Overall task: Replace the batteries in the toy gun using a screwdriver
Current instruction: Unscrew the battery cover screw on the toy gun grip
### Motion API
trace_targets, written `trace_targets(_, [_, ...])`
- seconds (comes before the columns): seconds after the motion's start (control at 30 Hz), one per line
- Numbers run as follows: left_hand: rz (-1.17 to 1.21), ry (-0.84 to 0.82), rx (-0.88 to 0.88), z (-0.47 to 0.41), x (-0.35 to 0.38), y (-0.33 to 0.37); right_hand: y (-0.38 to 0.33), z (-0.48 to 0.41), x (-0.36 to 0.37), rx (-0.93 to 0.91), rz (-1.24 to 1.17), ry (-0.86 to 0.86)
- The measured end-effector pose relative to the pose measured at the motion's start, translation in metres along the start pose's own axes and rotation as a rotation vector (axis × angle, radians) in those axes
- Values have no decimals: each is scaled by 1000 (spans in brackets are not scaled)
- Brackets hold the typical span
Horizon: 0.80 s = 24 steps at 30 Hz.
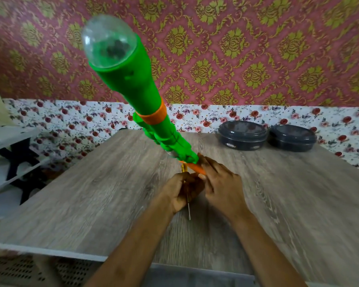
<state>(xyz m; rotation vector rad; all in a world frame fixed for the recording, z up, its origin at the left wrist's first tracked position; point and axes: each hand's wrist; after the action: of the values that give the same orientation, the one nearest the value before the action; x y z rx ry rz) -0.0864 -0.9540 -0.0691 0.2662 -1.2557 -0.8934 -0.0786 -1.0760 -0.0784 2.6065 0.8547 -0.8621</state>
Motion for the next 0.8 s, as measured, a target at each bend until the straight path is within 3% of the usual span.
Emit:
trace_targets(0.3, [-21,33,35,-6,-4,-1,-2,0,-1,-17,-41,-78])
trace_targets(0.47, [-3,3,-27,-11,-5,2,3,1,-4,83,-86,-53])
trace_targets(0.53, [-125,69,-37,-20,-7,9,6,0,-2,153,-148,-46])
trace_targets(0.63, [-755,268,19,-35,-11,35,12,3,3,262,-252,-32])
trace_targets(0.73, [-1714,437,43,-46,-4,69,15,4,2,374,-403,-56])
trace_targets(0.8, [-2190,524,16,-50,6,82,16,4,3,453,-564,-97])
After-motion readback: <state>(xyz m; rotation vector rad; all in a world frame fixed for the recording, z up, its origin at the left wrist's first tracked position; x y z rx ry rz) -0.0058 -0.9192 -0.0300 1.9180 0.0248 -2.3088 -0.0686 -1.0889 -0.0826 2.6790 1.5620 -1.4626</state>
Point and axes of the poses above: each hand's wrist, its own z-axis away from the middle knuckle, its own x-axis out of the palm, y = z × x, and after that the axes turned 7 degrees about -x, right-handed
